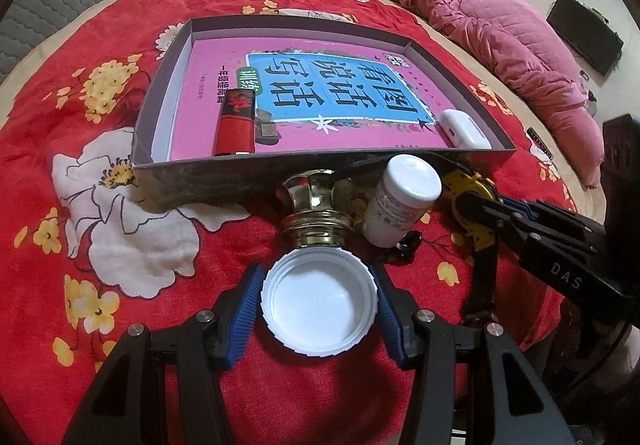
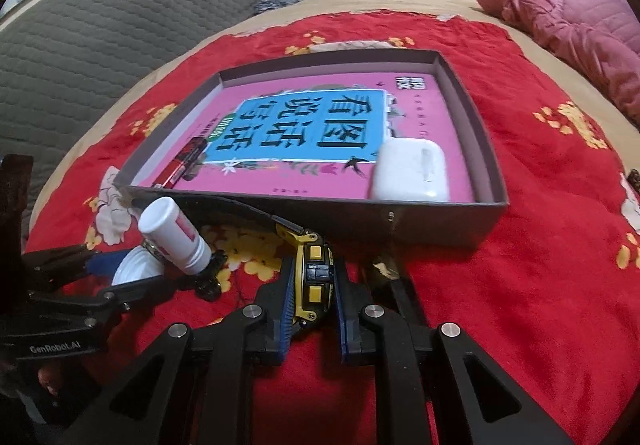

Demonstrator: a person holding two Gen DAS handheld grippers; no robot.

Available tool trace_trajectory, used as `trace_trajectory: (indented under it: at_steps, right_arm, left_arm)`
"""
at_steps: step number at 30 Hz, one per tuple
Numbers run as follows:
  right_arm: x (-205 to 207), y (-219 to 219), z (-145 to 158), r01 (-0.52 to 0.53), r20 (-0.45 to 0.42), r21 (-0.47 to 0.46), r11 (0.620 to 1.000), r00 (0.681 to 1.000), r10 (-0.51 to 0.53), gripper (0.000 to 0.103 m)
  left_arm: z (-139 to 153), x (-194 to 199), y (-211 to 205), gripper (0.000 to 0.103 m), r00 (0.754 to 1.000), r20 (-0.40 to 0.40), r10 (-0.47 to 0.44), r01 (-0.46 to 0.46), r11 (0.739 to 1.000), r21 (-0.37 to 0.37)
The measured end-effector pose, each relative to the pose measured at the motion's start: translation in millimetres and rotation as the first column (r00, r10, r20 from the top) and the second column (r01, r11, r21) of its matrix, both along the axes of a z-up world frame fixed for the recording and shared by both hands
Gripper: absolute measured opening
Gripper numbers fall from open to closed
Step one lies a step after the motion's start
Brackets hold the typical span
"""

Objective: Organize rigid objects
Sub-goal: 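Close the left tool on the white bottle cap while the right tool grips the yellow watch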

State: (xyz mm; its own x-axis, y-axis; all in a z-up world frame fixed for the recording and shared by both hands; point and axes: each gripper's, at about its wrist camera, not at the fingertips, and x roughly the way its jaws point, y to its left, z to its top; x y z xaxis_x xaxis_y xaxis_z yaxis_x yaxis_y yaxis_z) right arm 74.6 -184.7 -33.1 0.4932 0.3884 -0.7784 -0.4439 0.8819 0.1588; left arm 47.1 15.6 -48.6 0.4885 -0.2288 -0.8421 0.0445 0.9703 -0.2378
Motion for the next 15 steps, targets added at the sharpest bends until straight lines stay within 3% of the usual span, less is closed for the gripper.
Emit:
trace_trajectory:
  at_steps: [3,11,15]
  right_arm:
    - [-5,-5,5,0.025,0.02,-0.03,0.999,1.0,-0.024,0.017]
    - [-15,-26,31,0.08,0.093,0.039,0.996,0.992,-0.083,0.017]
    - [-19,-23,36,0.07,0.105,0.03,0.997,0.992,-0.073,0.017]
  left_arm:
    - [0,-1,1,0.053,1.0,0.0,0.0,0.0,1.0,-0.007]
    - [2,-2,3,0.053,1.0,0.002,0.002,-0.002,1.0,-0.018]
    - [3,-3,4,0.051,1.0,0.004,0.005,-0.005,1.0,-0.023]
